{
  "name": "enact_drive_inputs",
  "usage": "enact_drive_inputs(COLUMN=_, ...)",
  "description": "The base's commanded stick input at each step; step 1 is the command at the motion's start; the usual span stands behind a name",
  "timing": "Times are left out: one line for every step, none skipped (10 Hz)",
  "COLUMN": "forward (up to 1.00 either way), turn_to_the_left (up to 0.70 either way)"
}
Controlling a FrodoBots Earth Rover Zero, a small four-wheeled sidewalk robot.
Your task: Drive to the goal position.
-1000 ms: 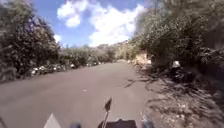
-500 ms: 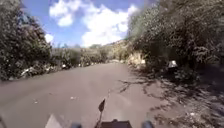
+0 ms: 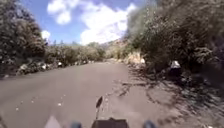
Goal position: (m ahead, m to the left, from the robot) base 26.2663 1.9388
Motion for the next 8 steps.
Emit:
enact_drive_inputs(forward=0.7, turn_to_the_left=0.0)
enact_drive_inputs(forward=0.7, turn_to_the_left=0.0)
enact_drive_inputs(forward=0.7, turn_to_the_left=0.0)
enact_drive_inputs(forward=0.7, turn_to_the_left=-0.02)
enact_drive_inputs(forward=0.7, turn_to_the_left=-0.06)
enact_drive_inputs(forward=0.7, turn_to_the_left=-0.1)
enact_drive_inputs(forward=0.7, turn_to_the_left=-0.19)
enact_drive_inputs(forward=0.7, turn_to_the_left=-0.27)
